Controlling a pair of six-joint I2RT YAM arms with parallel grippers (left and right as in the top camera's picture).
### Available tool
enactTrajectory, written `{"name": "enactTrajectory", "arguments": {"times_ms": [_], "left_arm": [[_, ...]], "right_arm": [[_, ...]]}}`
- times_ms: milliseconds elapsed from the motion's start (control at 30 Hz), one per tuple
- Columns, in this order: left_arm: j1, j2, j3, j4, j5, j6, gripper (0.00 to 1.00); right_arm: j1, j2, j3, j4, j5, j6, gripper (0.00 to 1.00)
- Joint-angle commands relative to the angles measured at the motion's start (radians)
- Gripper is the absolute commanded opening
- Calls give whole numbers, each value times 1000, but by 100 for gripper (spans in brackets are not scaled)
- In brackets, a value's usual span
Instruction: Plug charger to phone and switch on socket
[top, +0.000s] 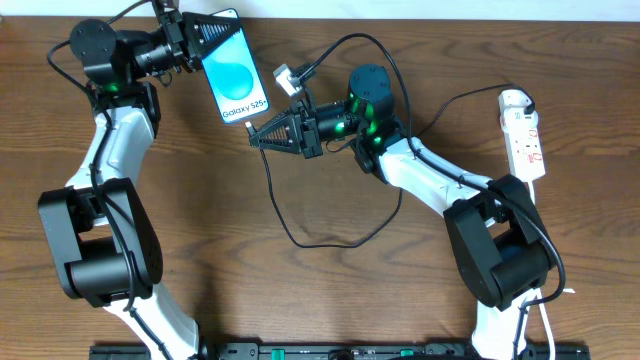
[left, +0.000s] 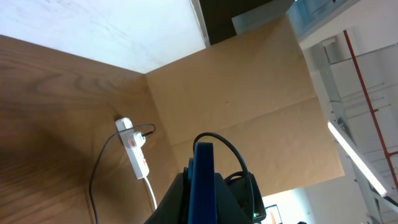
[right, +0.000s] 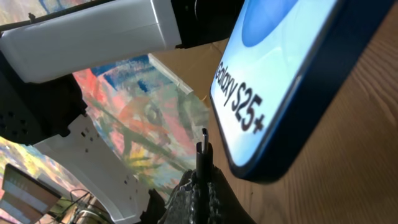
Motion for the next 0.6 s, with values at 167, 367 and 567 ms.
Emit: {"name": "enactTrajectory", "arguments": {"times_ms": [167, 367, 567], "left_arm": [[3, -25, 13, 10, 6, 0, 7], [3, -25, 13, 10, 5, -3, 7], [3, -25, 13, 10, 5, -3, 8]], "right_arm": [[-9, 2, 8, 3, 30, 12, 1], [-9, 2, 8, 2, 37, 20, 1], [-9, 2, 8, 2, 57, 43, 1]]}}
